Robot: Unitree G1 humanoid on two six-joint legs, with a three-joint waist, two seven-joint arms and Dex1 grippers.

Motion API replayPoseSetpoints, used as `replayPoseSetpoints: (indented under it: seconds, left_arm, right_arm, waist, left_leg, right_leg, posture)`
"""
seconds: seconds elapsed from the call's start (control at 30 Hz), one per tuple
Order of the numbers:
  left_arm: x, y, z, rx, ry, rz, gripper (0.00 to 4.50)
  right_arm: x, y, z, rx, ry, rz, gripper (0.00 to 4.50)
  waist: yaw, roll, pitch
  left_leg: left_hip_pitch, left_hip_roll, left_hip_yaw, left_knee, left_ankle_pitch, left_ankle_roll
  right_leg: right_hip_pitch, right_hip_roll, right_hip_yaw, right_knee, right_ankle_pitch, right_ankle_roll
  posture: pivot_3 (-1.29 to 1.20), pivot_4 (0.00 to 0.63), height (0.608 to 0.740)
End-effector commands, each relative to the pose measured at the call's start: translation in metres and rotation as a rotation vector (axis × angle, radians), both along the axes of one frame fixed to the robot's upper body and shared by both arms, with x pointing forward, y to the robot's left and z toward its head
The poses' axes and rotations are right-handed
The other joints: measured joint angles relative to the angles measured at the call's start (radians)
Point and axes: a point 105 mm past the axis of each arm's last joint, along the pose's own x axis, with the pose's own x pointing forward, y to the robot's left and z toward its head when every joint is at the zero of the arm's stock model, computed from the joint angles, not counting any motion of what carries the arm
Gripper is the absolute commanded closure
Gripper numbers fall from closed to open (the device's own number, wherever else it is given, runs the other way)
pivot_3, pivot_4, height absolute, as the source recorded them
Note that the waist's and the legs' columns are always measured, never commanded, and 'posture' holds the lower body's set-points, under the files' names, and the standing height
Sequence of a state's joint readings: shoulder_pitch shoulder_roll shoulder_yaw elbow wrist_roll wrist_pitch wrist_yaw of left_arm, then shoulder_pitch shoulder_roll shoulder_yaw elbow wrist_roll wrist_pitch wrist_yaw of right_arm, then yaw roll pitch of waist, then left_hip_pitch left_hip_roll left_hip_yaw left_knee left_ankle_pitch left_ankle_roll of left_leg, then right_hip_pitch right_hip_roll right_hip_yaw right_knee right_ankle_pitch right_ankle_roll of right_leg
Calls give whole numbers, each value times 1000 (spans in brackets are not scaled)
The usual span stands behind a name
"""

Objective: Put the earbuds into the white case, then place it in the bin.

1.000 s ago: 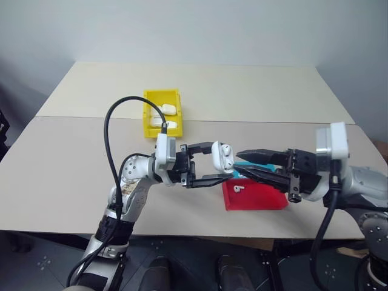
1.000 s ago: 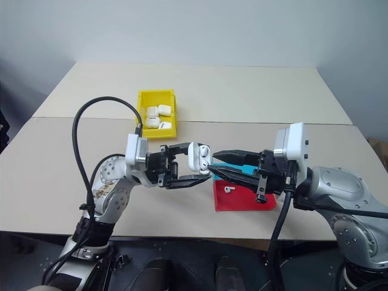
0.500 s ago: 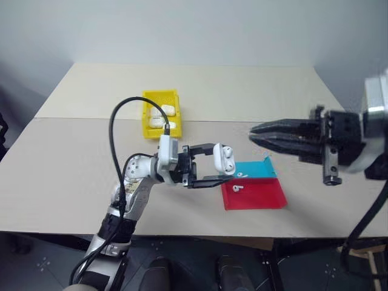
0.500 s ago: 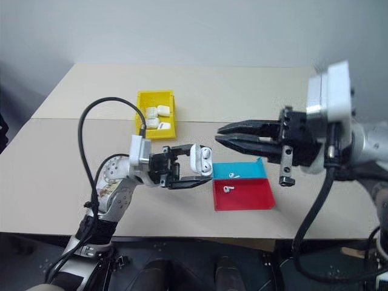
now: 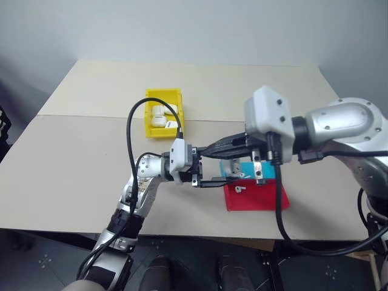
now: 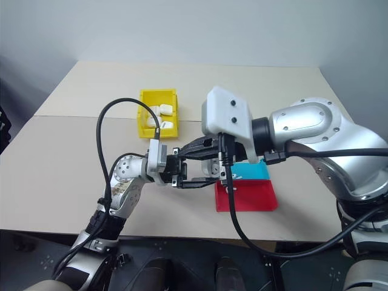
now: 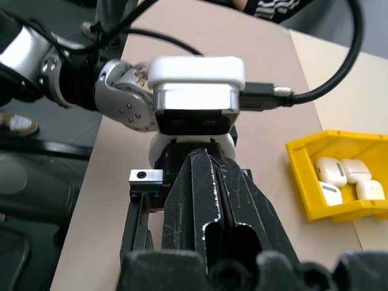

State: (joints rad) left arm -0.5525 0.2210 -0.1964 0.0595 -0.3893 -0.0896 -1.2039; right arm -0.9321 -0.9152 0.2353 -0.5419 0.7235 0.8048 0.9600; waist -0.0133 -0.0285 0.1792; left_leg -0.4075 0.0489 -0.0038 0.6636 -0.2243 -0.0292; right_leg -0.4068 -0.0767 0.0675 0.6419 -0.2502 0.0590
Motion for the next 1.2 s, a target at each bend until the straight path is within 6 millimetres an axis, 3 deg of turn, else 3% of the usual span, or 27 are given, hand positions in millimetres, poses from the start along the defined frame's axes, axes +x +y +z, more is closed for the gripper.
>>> replayPoseSetpoints:
  seconds: [0.03,0.4,0.6,0.77,0.83,0.9,1.07,1.2]
  left_arm:
    - [-3,0,10,-28,-53,-3,1722]
    - [-4,8,13,-34,-52,2,1722]
    - [-4,8,12,-38,-49,4,1722]
    - [6,16,22,-66,-32,99,1722]
    - [17,22,26,-4,25,197,1722]
    - [40,33,44,-22,21,396,1722]
    - [102,71,84,-190,-75,944,1722]
    - [142,98,82,-248,13,1266,1722]
  right_arm:
    - [0,1,-2,-36,-62,24,4487]
    - [7,-20,-3,-55,-85,-24,4487]
    - [1,-26,26,91,-113,-7,4487]
    - [11,-47,54,273,-135,-127,4487]
    - [16,-55,59,324,-135,-195,4487]
    - [23,-66,53,346,-135,-296,4487]
    - [29,-78,17,345,-82,-423,4487]
    - [32,-83,0,341,-48,-468,4487]
  waist:
    - [0,0,0]
    - [0,0,0]
    - [-1,0,0]
    - [-1,0,0]
    - [-1,0,0]
    - [-1,0,0]
    - [5,-1,0]
    - [4,-1,0]
  left_leg:
    - [0,0,0,0,0,0]
    - [0,0,0,0,0,0]
    - [0,0,0,0,0,0]
    - [0,0,0,0,0,0]
    - [0,0,0,0,0,0]
    - [1,0,0,0,0,0]
    - [0,-1,-1,0,0,0]
    - [0,-2,-1,0,0,0]
  right_leg:
    - [0,0,0,0,0,0]
    - [0,0,0,0,0,0]
    - [0,0,0,0,0,0]
    - [0,0,0,0,0,0]
    - [0,0,0,1,0,0]
    - [0,0,0,1,0,0]
    - [1,-1,-1,0,1,1]
    - [1,-1,0,0,1,1]
  posture:
    - [0,150,740]
    - [0,150,740]
    - [0,150,740]
    - [0,150,740]
    - [0,150,740]
    - [0,150,740]
    - [0,150,740]
    - [0,150,740]
